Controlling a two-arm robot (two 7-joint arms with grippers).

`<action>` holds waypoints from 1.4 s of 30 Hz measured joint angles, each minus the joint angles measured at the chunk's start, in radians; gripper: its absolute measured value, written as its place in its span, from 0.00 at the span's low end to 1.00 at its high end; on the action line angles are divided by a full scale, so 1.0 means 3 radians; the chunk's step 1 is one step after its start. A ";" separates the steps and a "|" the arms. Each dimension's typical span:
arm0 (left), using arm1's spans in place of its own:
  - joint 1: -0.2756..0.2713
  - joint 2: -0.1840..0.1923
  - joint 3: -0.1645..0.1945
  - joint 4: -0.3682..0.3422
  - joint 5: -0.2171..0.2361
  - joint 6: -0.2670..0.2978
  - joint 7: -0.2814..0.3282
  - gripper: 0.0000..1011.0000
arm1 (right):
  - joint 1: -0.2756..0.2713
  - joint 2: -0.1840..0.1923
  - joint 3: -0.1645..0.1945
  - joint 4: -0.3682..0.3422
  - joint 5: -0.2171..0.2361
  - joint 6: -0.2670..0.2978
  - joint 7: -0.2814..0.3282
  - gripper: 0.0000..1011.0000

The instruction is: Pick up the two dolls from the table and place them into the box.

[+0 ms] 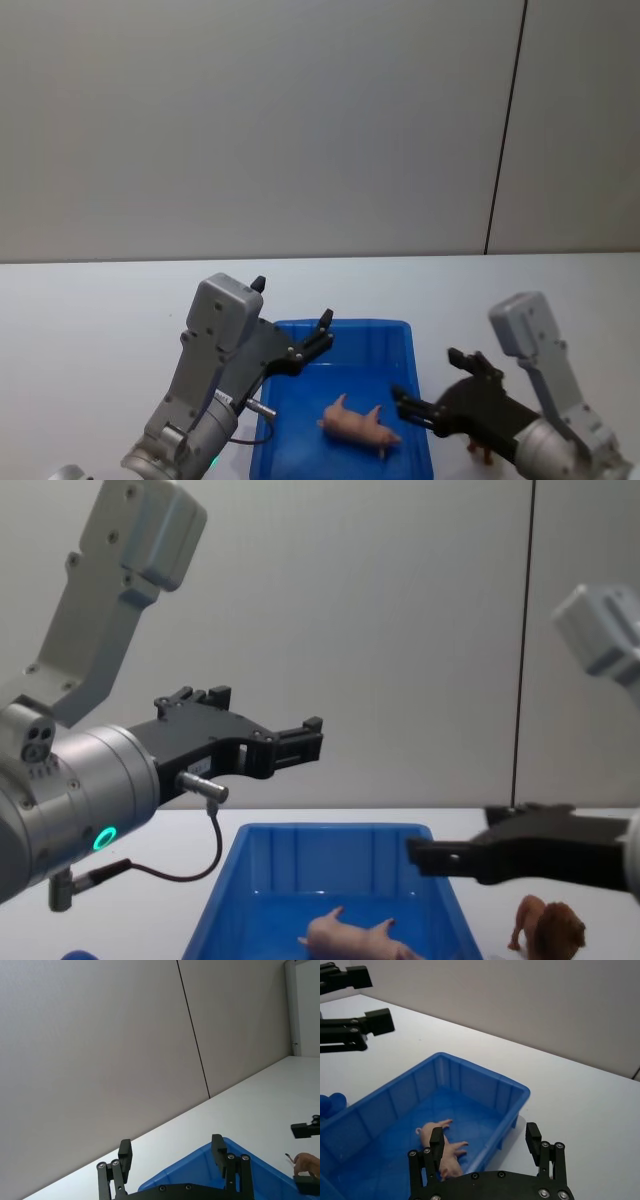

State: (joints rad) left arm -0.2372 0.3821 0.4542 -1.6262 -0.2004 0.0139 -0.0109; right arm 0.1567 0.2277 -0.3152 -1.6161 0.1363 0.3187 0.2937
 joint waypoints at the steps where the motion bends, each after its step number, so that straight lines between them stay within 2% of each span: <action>1: 0.0000 0.0000 0.0000 0.0000 0.0000 0.0000 0.0000 0.99 | -0.0026 0.0017 0.0008 -0.0019 0.0013 -0.0004 -0.0019 0.99; 13: 0.0000 0.0000 0.0000 0.0000 0.0000 0.0000 0.0000 0.99 | -0.0311 0.0193 0.0094 -0.0185 0.0200 -0.0008 -0.0299 0.99; 27: 0.0000 0.0000 0.0000 0.0000 0.0000 0.0000 0.0000 0.99 | -0.0437 0.0261 0.0142 -0.0156 0.0349 0.0145 -0.0440 0.98; 30: 0.0000 0.0000 0.0000 0.0000 0.0000 0.0000 0.0000 0.99 | -0.0437 0.0257 0.0149 -0.0113 0.0381 0.0172 -0.0452 0.95; 35: 0.0000 0.0000 0.0000 0.0000 0.0000 0.0000 0.0000 0.99 | -0.0422 0.0236 0.0159 -0.0042 0.0440 0.0200 -0.0479 0.80; 38: 0.0000 0.0000 0.0000 0.0000 0.0000 0.0000 0.0000 0.99 | -0.0414 0.0228 0.0161 -0.0019 0.0451 0.0200 -0.0491 0.75; 39: 0.0000 0.0000 0.0000 0.0000 0.0000 0.0000 0.0000 0.99 | -0.0410 0.0224 0.0162 -0.0005 0.0455 0.0199 -0.0498 0.68; 42: 0.0000 0.0000 0.0000 0.0000 0.0000 0.0000 0.0000 0.99 | -0.0404 0.0215 0.0163 0.0016 0.0457 0.0179 -0.0510 0.58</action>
State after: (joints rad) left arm -0.2372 0.3821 0.4542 -1.6262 -0.2004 0.0139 -0.0109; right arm 0.0355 0.2922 -0.2663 -1.6113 0.2733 0.3725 0.1406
